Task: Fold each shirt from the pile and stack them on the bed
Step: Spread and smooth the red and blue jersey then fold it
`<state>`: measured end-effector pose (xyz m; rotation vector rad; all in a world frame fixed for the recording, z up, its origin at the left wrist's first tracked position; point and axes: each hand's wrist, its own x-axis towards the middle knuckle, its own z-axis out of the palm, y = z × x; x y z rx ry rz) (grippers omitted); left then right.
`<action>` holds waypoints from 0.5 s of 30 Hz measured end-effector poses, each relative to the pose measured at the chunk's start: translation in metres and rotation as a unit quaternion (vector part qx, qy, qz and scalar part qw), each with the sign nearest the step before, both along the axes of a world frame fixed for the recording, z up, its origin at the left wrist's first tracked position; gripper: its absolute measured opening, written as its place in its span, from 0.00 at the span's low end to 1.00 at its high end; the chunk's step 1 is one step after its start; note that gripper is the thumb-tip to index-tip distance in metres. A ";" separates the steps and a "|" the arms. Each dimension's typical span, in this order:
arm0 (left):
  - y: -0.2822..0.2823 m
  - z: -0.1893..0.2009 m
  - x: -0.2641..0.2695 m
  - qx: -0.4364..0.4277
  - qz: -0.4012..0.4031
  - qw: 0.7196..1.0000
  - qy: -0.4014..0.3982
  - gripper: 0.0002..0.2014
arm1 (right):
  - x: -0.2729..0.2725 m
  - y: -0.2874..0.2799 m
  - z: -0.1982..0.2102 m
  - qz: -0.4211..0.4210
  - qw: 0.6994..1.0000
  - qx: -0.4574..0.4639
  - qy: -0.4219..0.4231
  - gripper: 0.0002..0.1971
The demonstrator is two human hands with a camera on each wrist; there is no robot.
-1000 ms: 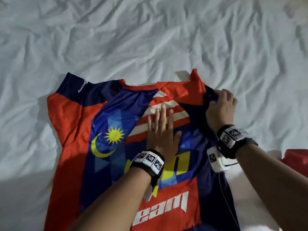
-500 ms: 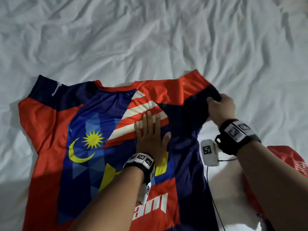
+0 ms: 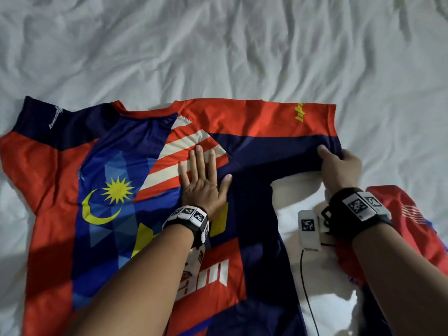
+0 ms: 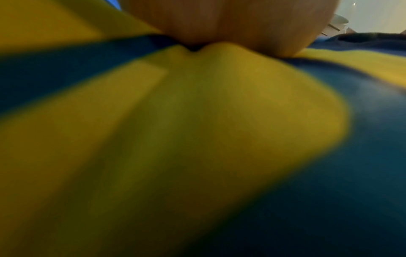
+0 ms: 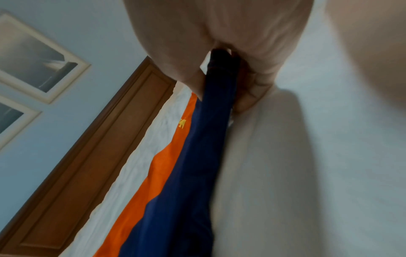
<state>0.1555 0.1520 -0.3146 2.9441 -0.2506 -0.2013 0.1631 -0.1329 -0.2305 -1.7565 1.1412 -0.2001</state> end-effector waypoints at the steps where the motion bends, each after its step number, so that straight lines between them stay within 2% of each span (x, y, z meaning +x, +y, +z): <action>1: 0.000 0.000 0.000 0.004 0.001 1.000 0.004 0.39 | -0.002 0.001 0.001 0.005 1.000 -0.003 -0.005 0.16; 4: 0.000 0.000 -0.001 0.011 0.002 1.000 0.010 0.39 | -0.005 -0.004 0.000 0.021 1.000 0.000 0.015 0.18; 8: 0.000 0.000 0.000 0.009 -0.002 1.000 0.012 0.39 | -0.007 -0.010 0.003 0.011 0.994 -0.076 0.077 0.11; 10: -0.001 0.002 0.000 0.006 -0.002 1.000 0.005 0.39 | -0.003 0.000 0.008 0.007 0.981 -0.155 0.115 0.20; 11: -0.001 0.003 0.000 0.003 -0.002 1.000 0.002 0.39 | 0.000 0.012 0.013 0.033 0.968 -0.224 0.109 0.25; 12: -0.001 0.003 -0.001 -0.002 -0.001 1.000 0.000 0.39 | 0.006 0.027 0.016 0.089 0.950 -0.291 0.074 0.29; 13: -0.001 0.002 0.000 -0.006 -0.001 1.000 -0.002 0.38 | 0.012 0.046 0.018 0.180 0.925 -0.334 0.032 0.33; 15: -0.002 0.001 0.001 -0.015 -0.004 1.000 0.004 0.38 | 0.025 0.087 0.010 0.402 0.844 -0.355 0.009 0.37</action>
